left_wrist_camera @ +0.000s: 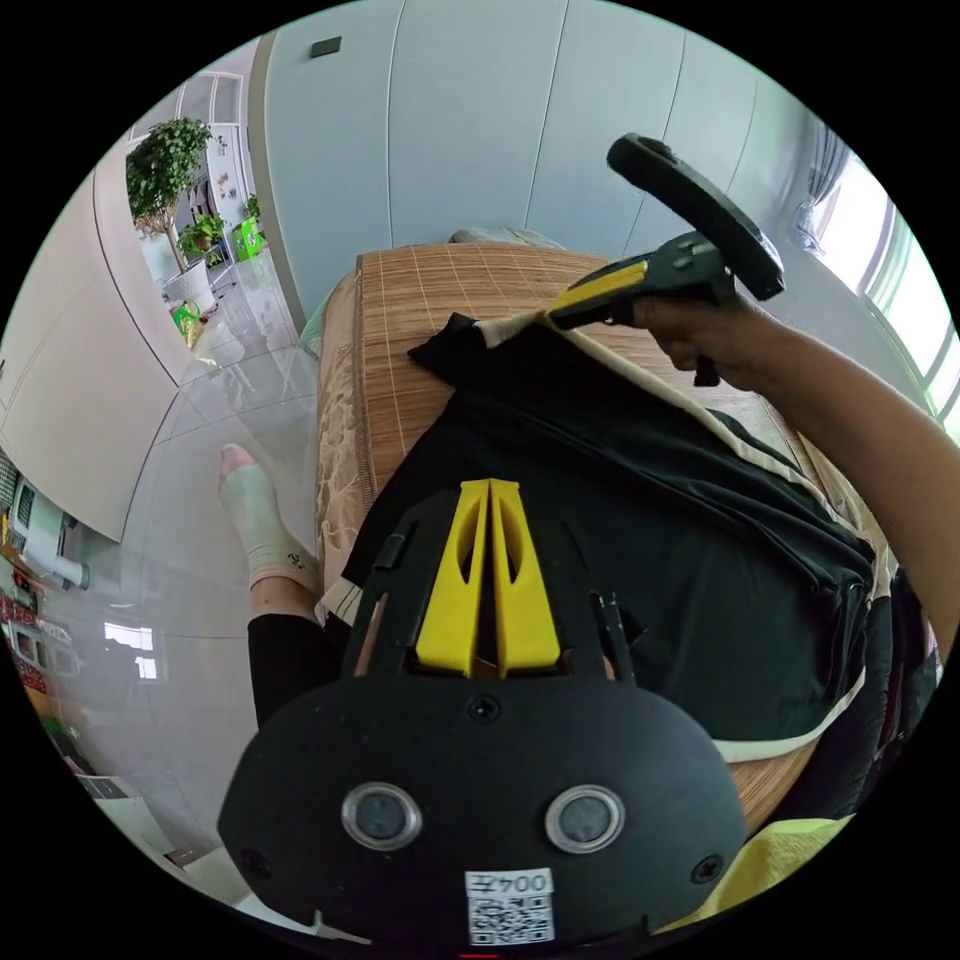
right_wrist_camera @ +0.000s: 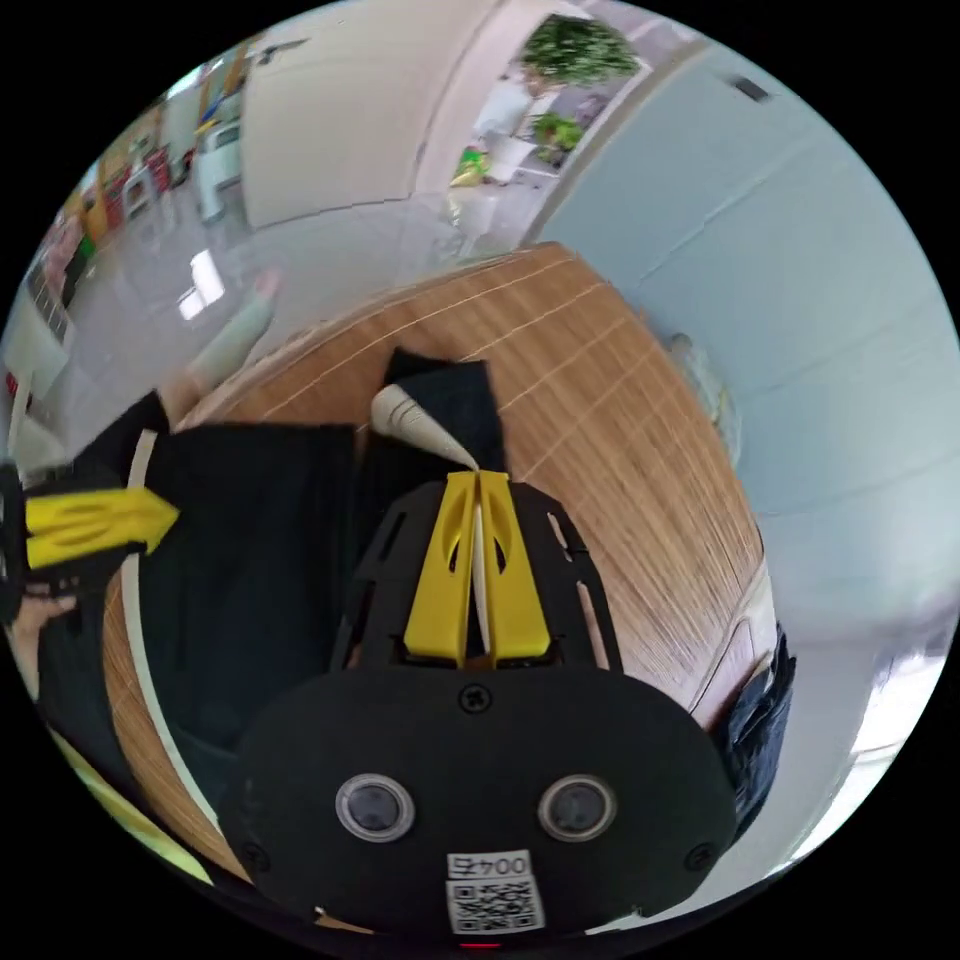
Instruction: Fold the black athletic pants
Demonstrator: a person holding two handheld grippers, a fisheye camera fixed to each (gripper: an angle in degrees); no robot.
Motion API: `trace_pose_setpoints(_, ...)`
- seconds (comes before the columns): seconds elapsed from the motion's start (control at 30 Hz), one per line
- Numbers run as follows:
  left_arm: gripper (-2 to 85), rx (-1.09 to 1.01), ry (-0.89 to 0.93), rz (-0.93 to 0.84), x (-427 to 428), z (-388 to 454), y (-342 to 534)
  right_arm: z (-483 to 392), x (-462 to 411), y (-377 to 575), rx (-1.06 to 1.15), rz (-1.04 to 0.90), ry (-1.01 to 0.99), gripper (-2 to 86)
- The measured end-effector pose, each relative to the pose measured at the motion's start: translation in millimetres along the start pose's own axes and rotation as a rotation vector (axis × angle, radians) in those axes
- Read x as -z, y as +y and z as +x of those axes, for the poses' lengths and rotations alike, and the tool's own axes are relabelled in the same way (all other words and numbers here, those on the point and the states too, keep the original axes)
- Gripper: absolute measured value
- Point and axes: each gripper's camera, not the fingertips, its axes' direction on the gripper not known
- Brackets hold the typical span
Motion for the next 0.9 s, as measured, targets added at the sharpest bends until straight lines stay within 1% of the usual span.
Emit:
trace_pose_setpoints(0.07,0.7,0.001,-0.003,-0.002,-1.7,2.4,-1.8,51.5,7.8,-4.8,-0.226,0.028,0.126,2.6)
trace_pose_setpoints(0.17,0.8,-0.012,-0.017,-0.008,-4.7,10.1,-3.8,110.6,13.8,-1.3,-0.44,-0.005,0.232,7.8)
trace_pose_setpoints(0.23,0.8,-0.032,-0.041,-0.013,-7.0,18.5,-5.5,134.1,21.9,8.4,-0.528,-0.011,0.246,9.6)
trace_pose_setpoints(0.3,0.8,-0.046,-0.054,-0.013,-8.0,24.5,-6.6,146.9,32.4,24.8,-0.588,0.021,0.249,9.2)
trace_pose_setpoints(0.4,0.8,-0.062,-0.065,-0.017,-11.8,33.0,-7.4,152.5,43.2,63.6,-0.629,0.052,0.157,7.5)
trace_pose_setpoints(0.47,0.8,-0.067,-0.065,-0.023,-15.5,37.7,-8.2,140.9,50.9,111.4,-0.655,0.066,0.051,6.5)
trace_pose_setpoints(0.53,0.8,-0.07,-0.054,-0.033,-23.1,45.5,-8.9,122.2,59.4,158.1,-0.679,0.075,-0.013,5.9)
trace_pose_setpoints(0.6,0.8,-0.086,-0.05,-0.04,-29.6,55.4,-9.0,92.7,73.1,210.9,-0.684,0.088,-0.084,5.8)
trace_pose_setpoints(0.67,0.8,-0.12,-0.067,-0.046,-36.6,70.2,-8.5,41.0,94.2,281.2,-0.676,0.069,-0.126,5.9)
trace_pose_setpoints(0.7,0.8,-0.15,-0.09,-0.059,-42.9,81.9,-7.7,26.9,99.5,298.2,-0.672,0.058,-0.128,6.0)
trace_pose_setpoints(0.77,0.8,-0.2,-0.143,-0.082,-54.0,100.3,-5.3,-28.8,119.1,360.7,-0.674,0.01,-0.099,6.3)
trace_pose_setpoints(0.83,0.7,-0.273,-0.249,-0.13,-73.6,124.1,0.5,-63.8,128.6,395.4,-0.681,-0.021,-0.089,6.8)
trace_pose_setpoints(0.9,0.7,-0.315,-0.315,-0.104,-78.8,138.5,6.8,-91.6,132.1,416.3,-0.664,-0.054,-0.053,7.6)
